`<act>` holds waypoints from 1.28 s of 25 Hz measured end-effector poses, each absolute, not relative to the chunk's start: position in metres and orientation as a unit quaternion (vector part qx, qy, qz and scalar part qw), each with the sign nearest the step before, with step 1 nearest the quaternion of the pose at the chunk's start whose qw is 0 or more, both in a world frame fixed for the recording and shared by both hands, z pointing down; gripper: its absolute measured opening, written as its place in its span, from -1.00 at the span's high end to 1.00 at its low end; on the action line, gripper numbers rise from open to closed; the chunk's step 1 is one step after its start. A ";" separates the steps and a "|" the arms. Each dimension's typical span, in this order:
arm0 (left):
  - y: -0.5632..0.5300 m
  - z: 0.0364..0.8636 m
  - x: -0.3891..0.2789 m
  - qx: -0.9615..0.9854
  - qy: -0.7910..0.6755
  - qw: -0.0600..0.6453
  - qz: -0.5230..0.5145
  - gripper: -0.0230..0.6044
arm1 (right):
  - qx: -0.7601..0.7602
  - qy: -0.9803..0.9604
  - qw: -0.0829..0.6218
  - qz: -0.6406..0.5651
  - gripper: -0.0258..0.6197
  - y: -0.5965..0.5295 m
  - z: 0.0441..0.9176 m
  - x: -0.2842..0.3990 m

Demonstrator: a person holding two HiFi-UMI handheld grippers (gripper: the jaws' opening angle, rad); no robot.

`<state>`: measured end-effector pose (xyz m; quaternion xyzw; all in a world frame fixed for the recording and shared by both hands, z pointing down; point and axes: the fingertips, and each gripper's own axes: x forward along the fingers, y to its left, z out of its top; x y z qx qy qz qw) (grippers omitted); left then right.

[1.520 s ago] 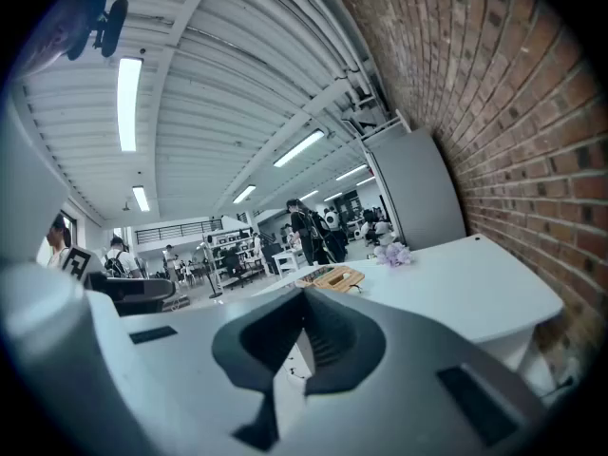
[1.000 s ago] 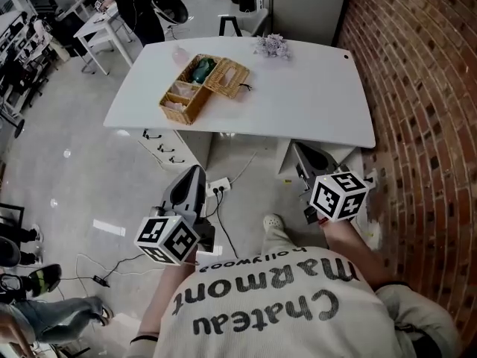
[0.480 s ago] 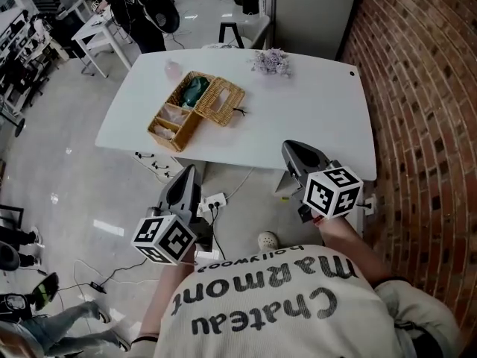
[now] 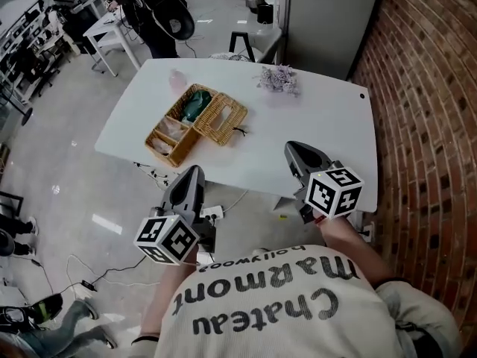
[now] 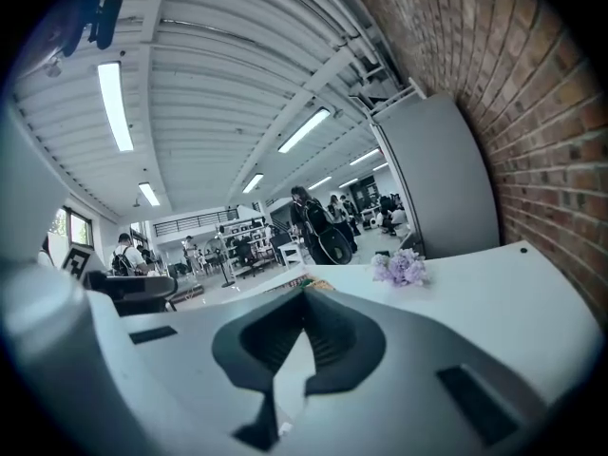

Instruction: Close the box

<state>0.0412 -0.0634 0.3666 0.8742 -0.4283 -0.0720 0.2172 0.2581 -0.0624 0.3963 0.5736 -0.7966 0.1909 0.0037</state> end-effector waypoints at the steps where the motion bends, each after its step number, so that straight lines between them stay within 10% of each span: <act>1: -0.064 0.368 0.042 0.872 -0.431 0.218 -0.073 0.92 | 0.573 -0.796 0.003 0.194 0.91 -0.065 0.398 0.261; 32: -0.097 0.410 -0.038 0.811 -0.525 0.250 -0.058 0.92 | 0.511 -0.798 0.006 0.319 0.92 -0.135 0.490 0.198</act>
